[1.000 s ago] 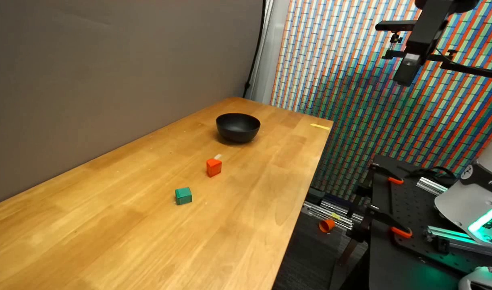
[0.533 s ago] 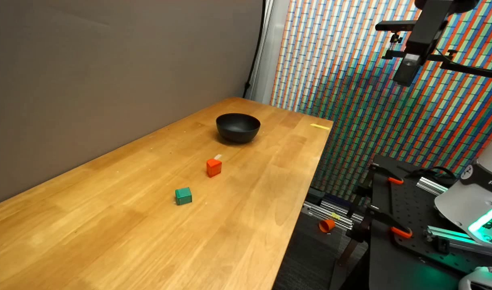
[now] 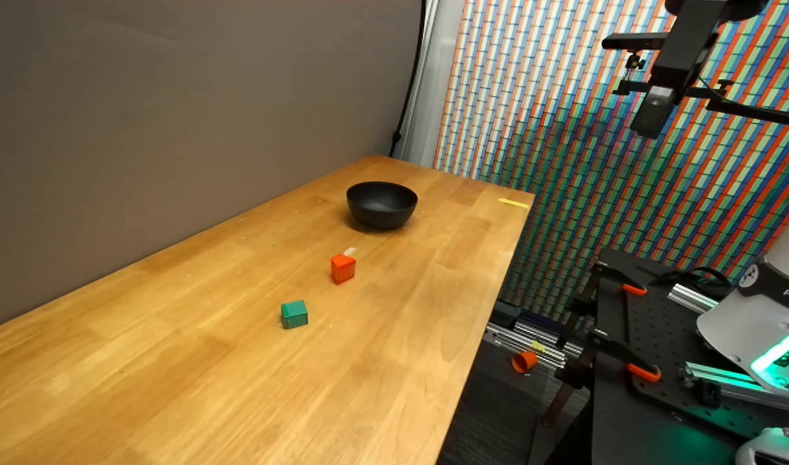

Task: Put the orange and green blocks one at a time into the bowl

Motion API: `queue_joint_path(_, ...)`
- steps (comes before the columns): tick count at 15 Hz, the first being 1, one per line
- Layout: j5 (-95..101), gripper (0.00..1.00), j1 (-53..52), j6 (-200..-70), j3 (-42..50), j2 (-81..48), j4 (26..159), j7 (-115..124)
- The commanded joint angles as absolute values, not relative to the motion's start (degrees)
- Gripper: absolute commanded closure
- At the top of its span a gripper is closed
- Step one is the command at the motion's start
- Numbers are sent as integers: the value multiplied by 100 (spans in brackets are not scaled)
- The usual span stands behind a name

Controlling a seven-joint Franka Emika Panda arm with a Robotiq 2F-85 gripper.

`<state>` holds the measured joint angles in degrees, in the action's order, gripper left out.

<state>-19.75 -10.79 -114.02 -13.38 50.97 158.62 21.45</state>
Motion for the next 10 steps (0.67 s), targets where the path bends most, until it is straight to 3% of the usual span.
queue_joint_path(1,-2003,0,-1032,-11374,-1372,5104,15848,2115)
queue_joint_path(10,-1981,0,-930,-11605,-1420,4792,15753,2142)
